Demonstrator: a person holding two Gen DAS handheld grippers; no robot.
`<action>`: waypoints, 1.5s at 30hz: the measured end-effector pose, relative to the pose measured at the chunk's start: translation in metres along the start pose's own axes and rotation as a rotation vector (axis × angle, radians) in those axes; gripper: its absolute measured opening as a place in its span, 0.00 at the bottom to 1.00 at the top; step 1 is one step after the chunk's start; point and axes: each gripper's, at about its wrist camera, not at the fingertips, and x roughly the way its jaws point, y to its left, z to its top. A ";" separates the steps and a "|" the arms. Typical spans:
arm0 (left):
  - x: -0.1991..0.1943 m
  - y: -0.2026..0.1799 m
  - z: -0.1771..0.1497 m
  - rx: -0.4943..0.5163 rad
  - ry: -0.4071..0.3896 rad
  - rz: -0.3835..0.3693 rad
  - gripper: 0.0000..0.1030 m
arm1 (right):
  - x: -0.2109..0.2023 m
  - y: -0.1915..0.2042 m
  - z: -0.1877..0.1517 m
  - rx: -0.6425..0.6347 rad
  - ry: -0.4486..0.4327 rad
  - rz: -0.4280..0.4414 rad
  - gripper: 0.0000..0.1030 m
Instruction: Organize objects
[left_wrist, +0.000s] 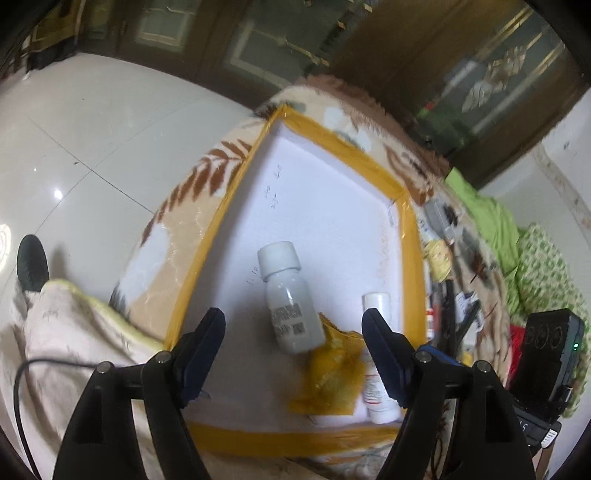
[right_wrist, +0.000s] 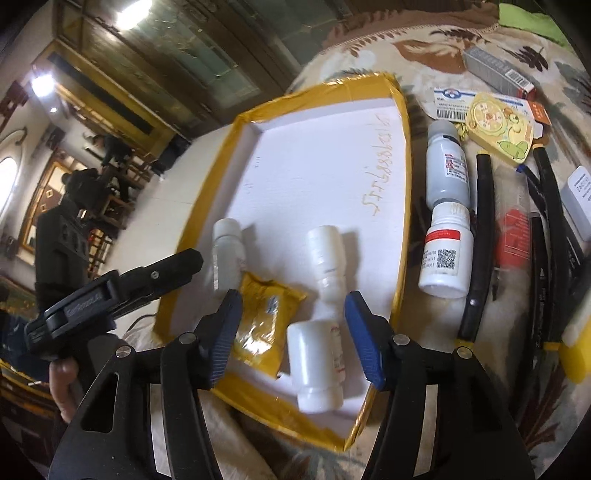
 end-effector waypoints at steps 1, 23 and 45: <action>-0.005 -0.002 -0.004 -0.005 -0.022 -0.004 0.74 | -0.005 0.002 -0.001 -0.009 -0.002 0.005 0.57; -0.033 -0.102 -0.072 -0.014 0.031 -0.157 0.75 | -0.086 -0.062 -0.022 0.124 -0.100 0.031 0.57; -0.025 -0.142 -0.103 -0.086 0.076 -0.075 0.75 | -0.116 -0.112 -0.046 0.231 -0.121 0.224 0.61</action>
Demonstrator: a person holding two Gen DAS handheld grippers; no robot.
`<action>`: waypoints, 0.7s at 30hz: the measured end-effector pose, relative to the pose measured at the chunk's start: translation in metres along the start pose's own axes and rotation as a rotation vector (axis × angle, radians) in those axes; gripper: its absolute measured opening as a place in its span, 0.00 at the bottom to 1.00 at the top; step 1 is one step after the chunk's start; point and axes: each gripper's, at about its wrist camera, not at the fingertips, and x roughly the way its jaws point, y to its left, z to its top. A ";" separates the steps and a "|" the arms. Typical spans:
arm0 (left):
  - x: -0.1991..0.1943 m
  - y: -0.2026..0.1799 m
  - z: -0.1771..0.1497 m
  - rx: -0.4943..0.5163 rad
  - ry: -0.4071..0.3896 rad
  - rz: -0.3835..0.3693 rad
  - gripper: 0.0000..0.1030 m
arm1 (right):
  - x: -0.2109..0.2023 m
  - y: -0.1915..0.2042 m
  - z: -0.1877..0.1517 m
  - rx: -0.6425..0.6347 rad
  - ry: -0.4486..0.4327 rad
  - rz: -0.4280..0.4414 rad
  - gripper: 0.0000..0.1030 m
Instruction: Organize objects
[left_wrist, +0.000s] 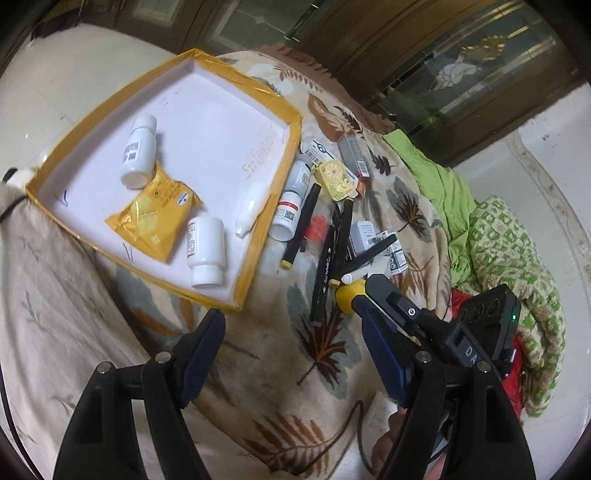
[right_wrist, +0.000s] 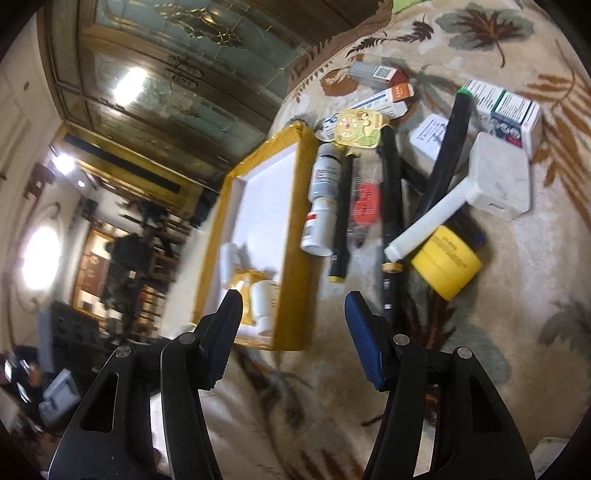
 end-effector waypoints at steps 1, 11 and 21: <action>0.000 0.001 0.000 -0.024 -0.003 -0.001 0.75 | 0.000 0.002 0.001 -0.010 0.001 0.005 0.62; 0.005 0.001 -0.004 -0.100 -0.044 0.047 0.75 | 0.012 -0.013 0.004 0.018 0.036 -0.053 0.64; 0.021 -0.010 -0.005 -0.026 -0.041 0.149 0.75 | 0.028 -0.016 0.006 0.028 0.107 -0.067 0.64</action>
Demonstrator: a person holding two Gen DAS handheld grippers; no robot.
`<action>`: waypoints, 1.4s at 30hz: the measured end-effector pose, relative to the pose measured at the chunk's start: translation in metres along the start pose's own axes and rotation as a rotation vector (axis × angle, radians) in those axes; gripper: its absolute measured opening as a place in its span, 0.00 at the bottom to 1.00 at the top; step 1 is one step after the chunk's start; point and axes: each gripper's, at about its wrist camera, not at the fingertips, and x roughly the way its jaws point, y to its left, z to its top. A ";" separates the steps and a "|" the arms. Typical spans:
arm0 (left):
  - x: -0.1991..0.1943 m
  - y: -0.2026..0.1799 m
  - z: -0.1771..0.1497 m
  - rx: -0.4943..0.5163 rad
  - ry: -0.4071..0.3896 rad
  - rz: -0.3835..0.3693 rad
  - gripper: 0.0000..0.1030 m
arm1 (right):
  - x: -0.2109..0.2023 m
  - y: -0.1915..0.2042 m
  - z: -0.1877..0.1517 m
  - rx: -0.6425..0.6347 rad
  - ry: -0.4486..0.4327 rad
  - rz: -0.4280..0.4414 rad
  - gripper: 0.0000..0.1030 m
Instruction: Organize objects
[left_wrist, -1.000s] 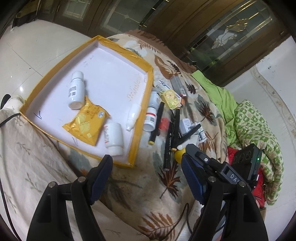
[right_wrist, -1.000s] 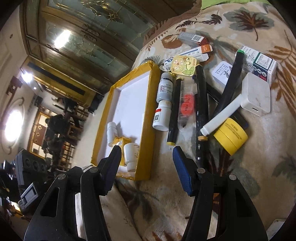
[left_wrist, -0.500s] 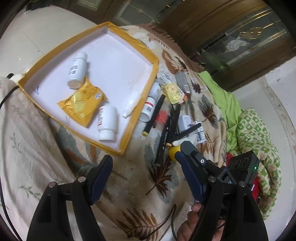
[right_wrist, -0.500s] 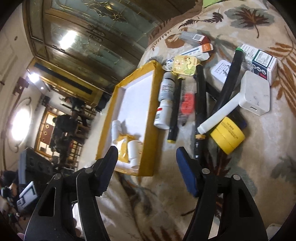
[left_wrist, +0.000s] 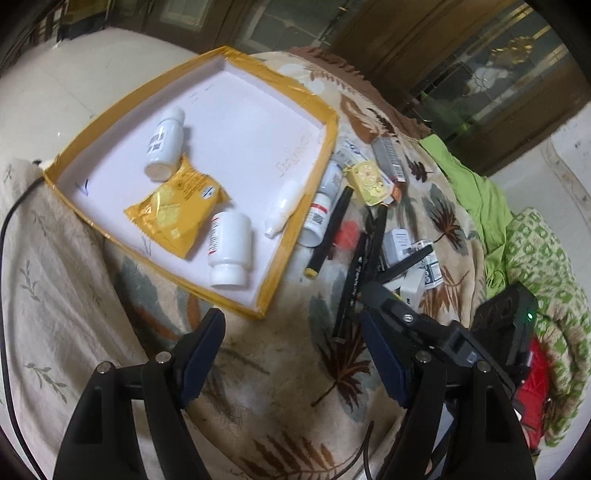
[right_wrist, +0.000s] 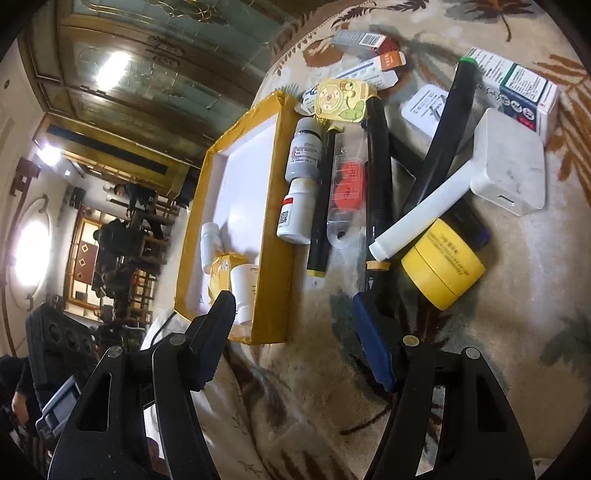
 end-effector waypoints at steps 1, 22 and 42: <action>-0.001 -0.002 -0.001 0.006 -0.007 -0.005 0.75 | 0.002 0.000 0.000 0.000 0.009 0.005 0.64; 0.033 -0.011 0.009 0.017 0.007 -0.099 0.75 | 0.014 -0.025 0.009 0.013 0.041 0.001 0.64; 0.069 -0.063 -0.027 0.123 0.100 -0.147 0.74 | -0.051 -0.045 0.055 0.001 -0.063 -0.101 0.64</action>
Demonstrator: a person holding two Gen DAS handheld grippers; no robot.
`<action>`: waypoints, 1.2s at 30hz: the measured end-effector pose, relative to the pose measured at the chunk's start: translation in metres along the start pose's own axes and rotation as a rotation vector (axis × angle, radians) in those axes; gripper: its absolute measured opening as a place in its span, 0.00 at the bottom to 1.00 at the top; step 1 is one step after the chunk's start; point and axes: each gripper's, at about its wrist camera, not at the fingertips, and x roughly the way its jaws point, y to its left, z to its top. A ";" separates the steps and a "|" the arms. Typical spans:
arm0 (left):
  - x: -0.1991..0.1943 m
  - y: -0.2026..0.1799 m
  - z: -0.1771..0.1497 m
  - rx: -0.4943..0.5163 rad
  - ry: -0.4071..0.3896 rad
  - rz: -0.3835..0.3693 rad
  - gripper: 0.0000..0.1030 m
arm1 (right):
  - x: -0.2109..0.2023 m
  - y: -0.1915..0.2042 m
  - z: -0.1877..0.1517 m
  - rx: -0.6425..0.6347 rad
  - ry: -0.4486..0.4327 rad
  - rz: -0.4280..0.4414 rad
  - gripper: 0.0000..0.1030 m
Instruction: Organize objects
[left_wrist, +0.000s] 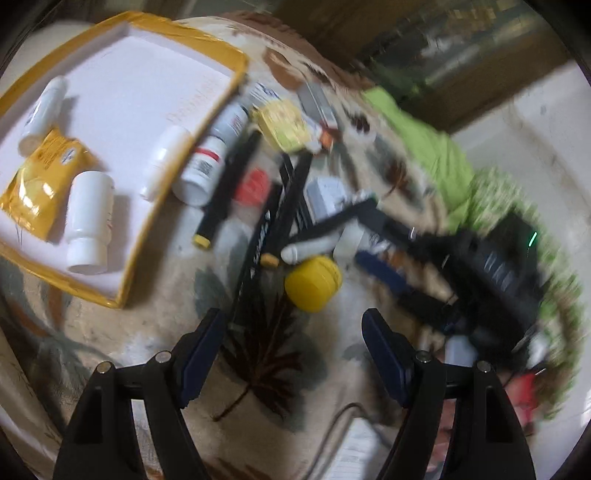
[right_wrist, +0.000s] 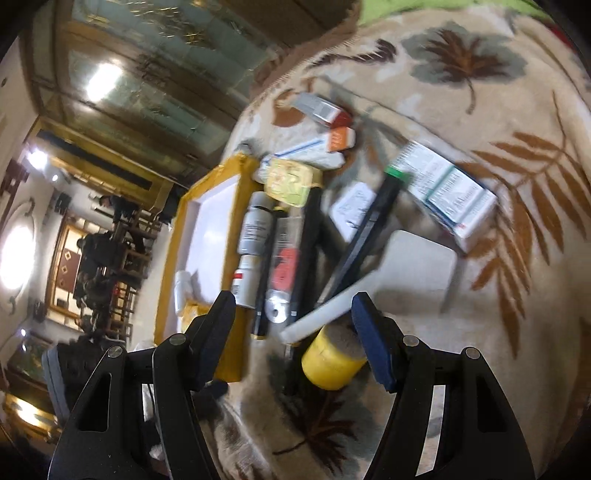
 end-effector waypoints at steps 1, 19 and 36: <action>0.006 -0.006 -0.003 0.036 0.004 0.025 0.74 | -0.002 -0.003 0.001 0.000 0.002 0.005 0.64; 0.035 -0.009 -0.028 0.234 0.121 0.427 0.14 | -0.010 -0.015 0.001 -0.022 0.032 -0.066 0.64; 0.022 -0.018 -0.038 0.186 0.148 0.439 0.12 | 0.001 -0.004 -0.006 -0.041 0.055 -0.121 0.64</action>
